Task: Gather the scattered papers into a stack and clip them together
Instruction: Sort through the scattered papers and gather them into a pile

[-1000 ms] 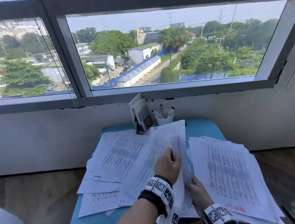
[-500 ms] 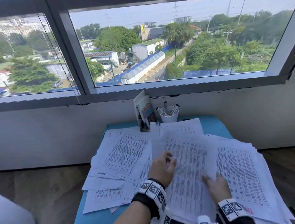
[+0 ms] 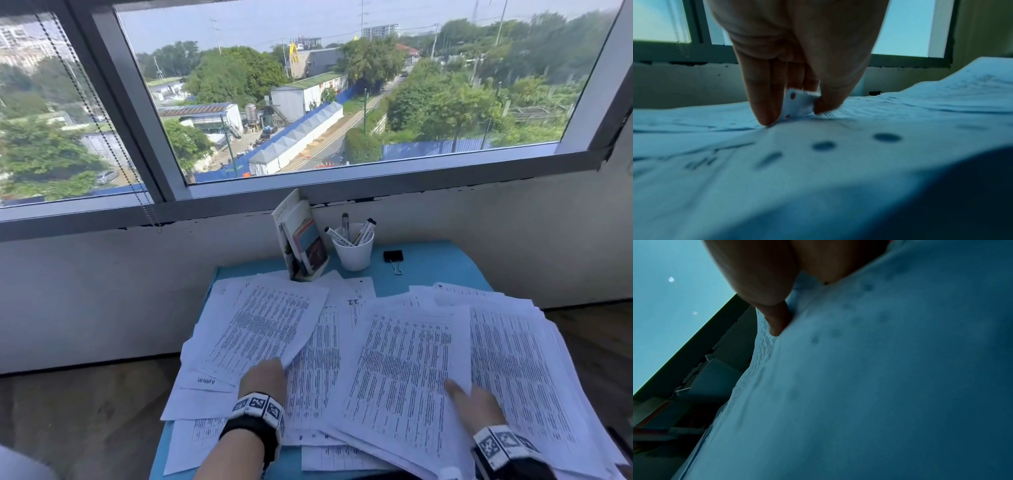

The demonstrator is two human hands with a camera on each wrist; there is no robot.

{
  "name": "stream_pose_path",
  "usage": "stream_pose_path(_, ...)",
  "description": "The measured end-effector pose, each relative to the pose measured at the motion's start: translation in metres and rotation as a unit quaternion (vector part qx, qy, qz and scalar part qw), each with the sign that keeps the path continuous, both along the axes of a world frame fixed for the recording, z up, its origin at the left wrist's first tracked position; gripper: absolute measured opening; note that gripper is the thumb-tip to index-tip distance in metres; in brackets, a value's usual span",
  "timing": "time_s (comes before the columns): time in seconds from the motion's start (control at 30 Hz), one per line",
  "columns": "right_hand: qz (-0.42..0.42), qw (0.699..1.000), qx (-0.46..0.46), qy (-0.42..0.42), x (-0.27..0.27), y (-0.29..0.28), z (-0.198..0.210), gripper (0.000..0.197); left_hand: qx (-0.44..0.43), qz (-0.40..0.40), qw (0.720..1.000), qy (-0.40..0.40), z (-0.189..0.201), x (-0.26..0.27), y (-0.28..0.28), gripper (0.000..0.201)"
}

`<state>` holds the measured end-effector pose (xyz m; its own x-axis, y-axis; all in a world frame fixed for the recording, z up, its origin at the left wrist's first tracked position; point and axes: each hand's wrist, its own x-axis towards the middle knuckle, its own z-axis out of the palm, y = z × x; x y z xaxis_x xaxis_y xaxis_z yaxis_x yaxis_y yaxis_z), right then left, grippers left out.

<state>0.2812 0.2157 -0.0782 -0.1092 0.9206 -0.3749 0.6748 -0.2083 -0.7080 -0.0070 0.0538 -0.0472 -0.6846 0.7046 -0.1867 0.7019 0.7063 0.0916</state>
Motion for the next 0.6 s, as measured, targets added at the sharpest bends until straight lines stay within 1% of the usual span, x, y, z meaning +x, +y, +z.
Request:
stream_pose_path(0.03,0.002,1.000,-0.002,0.003,0.000,-0.001,0.001,0.039,0.019,0.003,1.000,0.002,0.006,0.001,0.001,0.021)
stream_pose_path(0.07,-0.002,1.000,-0.013,0.015,0.001,-0.001,-0.001,0.038,0.056,0.006,0.998,0.002,0.014,0.005,0.003,0.020)
stream_pose_path(0.13,0.003,0.999,-0.017,0.034,0.002,-0.001,-0.002,0.032,0.155,-0.001,0.988,-0.007,0.030,0.023,0.010,0.015)
stream_pose_path(0.17,0.004,0.999,-0.012,0.048,0.002,-0.004,0.002,0.025,0.201,-0.016,0.979,-0.014,0.039,0.038,0.015,0.015)
stream_pose_path(0.2,-0.001,0.998,-0.017,0.066,0.002,-0.003,0.002,0.022,0.237,-0.044,0.970,-0.025,0.044,0.056,0.022,0.014)
stream_pose_path(0.23,-0.002,0.997,-0.021,0.078,0.003,-0.002,-0.001,0.025,0.260,-0.084,0.961,-0.036,0.048,0.075,0.028,0.014)
stream_pose_path(0.27,-0.003,0.996,-0.035,0.083,0.003,-0.001,-0.001,0.030,0.265,-0.129,0.954,-0.049,0.047,0.096,0.034,0.019)
stream_pose_path(0.33,-0.018,0.991,-0.057,0.117,0.002,0.001,-0.002,0.038,0.215,-0.206,0.950,-0.091,0.040,0.135,0.044,0.029)
stream_pose_path(0.4,-0.025,0.982,-0.087,0.164,0.001,0.001,0.006,0.053,0.139,-0.263,0.945,-0.137,0.030,0.168,0.051,0.029)
stream_pose_path(0.43,-0.040,0.970,-0.113,0.212,0.002,0.004,0.005,0.058,0.105,-0.280,0.940,-0.165,0.027,0.182,0.052,0.029)
stream_pose_path(0.47,-0.053,0.959,-0.140,0.240,0.003,0.004,0.010,0.052,0.071,-0.287,0.936,-0.191,0.024,0.192,0.053,0.029)
stream_pose_path(0.5,-0.052,0.953,-0.145,0.259,0.004,0.005,0.010,0.040,0.042,-0.284,0.933,-0.215,0.020,0.197,0.055,0.030)
stream_pose_path(0.53,-0.038,0.957,-0.139,0.251,0.006,0.007,0.008,0.035,0.025,-0.273,0.933,-0.235,0.020,0.199,0.054,0.031)
stream_pose_path(0.57,-0.030,0.965,-0.119,0.232,0.008,0.006,0.004,0.037,0.027,-0.261,0.932,-0.250,0.018,0.199,0.052,0.034)
stream_pose_path(0.6,-0.021,0.969,-0.109,0.219,0.009,0.004,0.002,0.040,0.056,-0.250,0.935,-0.246,0.015,0.195,0.049,0.038)
